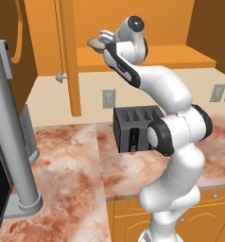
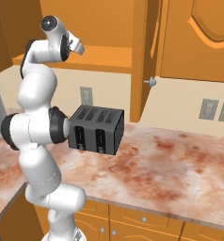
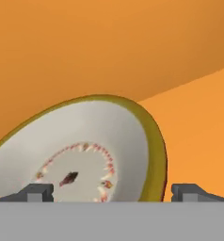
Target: Take the smaller bowl and place it next to the appetizer plate on the dining counter , and place the larger bowl next to the plate with cooked food.
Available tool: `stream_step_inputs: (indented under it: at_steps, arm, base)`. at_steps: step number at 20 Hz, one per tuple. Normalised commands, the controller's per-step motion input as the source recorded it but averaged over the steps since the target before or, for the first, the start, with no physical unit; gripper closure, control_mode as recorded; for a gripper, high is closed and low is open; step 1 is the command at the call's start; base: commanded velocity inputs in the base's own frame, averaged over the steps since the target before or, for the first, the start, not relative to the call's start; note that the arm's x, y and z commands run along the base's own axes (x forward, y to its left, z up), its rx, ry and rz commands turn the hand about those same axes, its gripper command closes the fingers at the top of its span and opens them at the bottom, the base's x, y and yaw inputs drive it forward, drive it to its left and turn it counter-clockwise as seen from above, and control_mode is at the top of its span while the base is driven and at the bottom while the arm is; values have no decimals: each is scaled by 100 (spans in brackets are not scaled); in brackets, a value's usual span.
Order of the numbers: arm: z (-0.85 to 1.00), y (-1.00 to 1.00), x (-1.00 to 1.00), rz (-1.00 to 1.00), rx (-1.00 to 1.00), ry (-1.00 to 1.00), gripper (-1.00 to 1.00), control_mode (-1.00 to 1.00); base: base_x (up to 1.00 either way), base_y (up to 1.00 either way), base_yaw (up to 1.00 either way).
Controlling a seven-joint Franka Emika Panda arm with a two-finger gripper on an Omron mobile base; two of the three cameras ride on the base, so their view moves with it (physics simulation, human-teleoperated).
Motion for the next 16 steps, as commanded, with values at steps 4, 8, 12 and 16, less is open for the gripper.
stream_step_inputs:
  at_steps: [4,8,12,16]
  arm:
    - [-10,34,49,0,-9,10,100,-100]
    - [-1,5,17,0,-2,1,100,-100]
    - [0,0,0,0,0,0,100,-100]
    - [-3,-2,-27,-5,0,0,100,-100]
  base:
    - [0,0,0]
    - [0,0,0]
    - [0,0,0]
    - [0,0,0]
